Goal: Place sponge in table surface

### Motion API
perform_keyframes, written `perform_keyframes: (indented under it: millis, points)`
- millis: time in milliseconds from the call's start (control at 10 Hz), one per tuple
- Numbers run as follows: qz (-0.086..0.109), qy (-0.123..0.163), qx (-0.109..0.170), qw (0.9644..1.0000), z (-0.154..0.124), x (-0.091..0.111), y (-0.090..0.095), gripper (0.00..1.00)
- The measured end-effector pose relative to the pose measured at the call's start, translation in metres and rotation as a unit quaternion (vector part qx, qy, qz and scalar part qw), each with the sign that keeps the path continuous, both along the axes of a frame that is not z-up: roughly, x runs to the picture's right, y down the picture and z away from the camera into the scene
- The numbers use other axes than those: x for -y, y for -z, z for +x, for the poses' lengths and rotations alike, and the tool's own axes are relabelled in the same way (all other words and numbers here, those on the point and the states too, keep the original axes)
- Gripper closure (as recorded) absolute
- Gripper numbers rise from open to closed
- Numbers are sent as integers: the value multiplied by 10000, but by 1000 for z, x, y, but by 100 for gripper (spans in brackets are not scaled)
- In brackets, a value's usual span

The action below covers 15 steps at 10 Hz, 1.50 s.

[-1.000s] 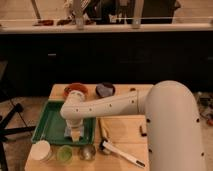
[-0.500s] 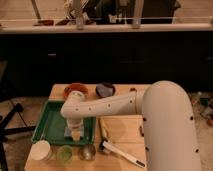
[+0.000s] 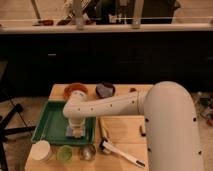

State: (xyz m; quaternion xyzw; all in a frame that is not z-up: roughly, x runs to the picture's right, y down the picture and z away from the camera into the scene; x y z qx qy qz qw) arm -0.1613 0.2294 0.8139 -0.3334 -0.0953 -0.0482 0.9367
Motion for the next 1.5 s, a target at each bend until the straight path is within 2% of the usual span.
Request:
perform_keyframes:
  millis: [100, 500, 700, 1200, 1500]
  points:
    - [42, -3, -16, 10000, 1, 3, 1, 99]
    - [241, -17, -41, 9997, 7, 20, 9, 100]
    - [420, -39, 12, 9991, 9, 39, 23, 100]
    - [763, -123, 38, 9970, 23, 73, 49, 100]
    - [957, -237, -65, 9951, 45, 91, 65, 100]
